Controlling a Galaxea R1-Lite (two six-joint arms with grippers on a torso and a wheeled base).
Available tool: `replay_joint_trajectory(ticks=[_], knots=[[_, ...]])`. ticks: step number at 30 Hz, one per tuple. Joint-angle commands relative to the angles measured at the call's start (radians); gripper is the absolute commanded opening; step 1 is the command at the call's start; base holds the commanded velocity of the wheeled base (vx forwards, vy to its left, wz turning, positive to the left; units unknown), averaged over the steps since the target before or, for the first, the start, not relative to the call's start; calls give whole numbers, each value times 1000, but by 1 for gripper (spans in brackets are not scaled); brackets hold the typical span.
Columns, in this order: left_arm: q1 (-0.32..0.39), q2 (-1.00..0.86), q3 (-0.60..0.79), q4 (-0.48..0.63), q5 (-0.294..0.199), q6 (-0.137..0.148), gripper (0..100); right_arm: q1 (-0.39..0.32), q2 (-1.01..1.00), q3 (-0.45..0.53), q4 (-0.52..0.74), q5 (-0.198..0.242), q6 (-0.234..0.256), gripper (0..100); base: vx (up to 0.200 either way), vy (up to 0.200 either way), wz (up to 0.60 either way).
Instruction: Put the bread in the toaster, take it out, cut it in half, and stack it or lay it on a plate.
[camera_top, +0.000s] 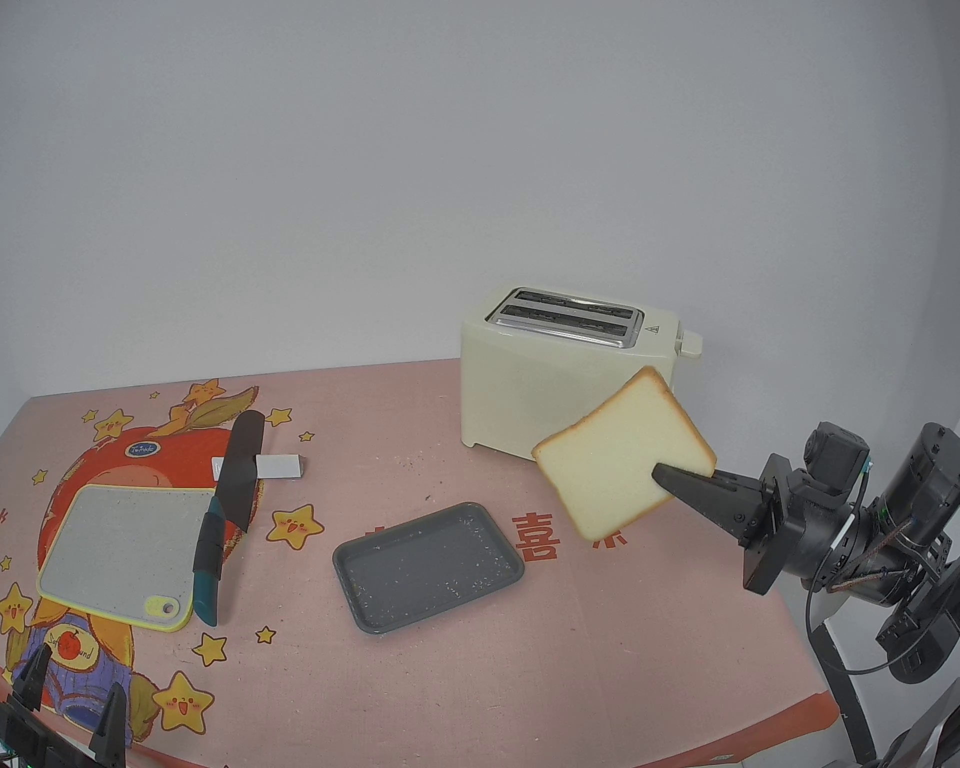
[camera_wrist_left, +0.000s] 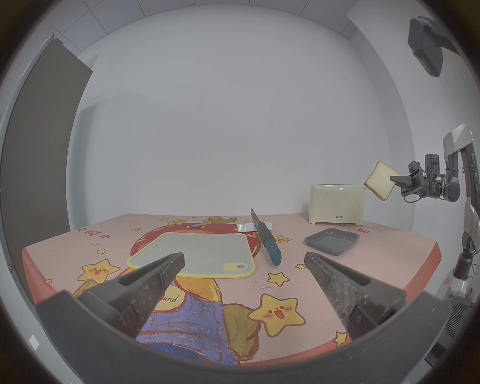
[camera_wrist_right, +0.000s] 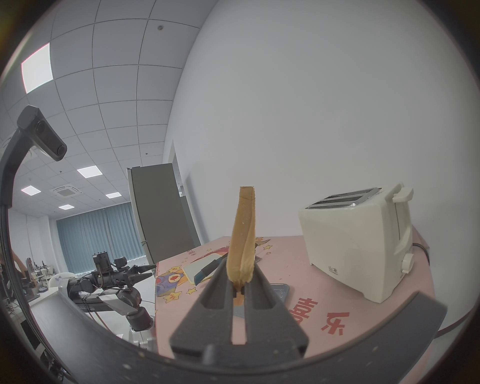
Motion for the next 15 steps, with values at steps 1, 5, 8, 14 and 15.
replay_joint_trajectory(ticks=[1,5,8,14,15], knots=[[0,1,15,0,0,0,100,-15,-1,-12,15,4,-30,0,0,0,0],[0,1,15,0,0,0,100,-28,-1,-43,94,4,-150,0,0,0,0],[0,1,16,0,0,0,100,-31,0,-103,131,5,-176,0,0,0,0],[0,1,15,0,0,0,100,-36,-7,-242,238,-4,-172,0,0,0,0],[0,1,15,0,0,0,100,-39,-9,-251,265,-4,-172,0,0,0,0]])
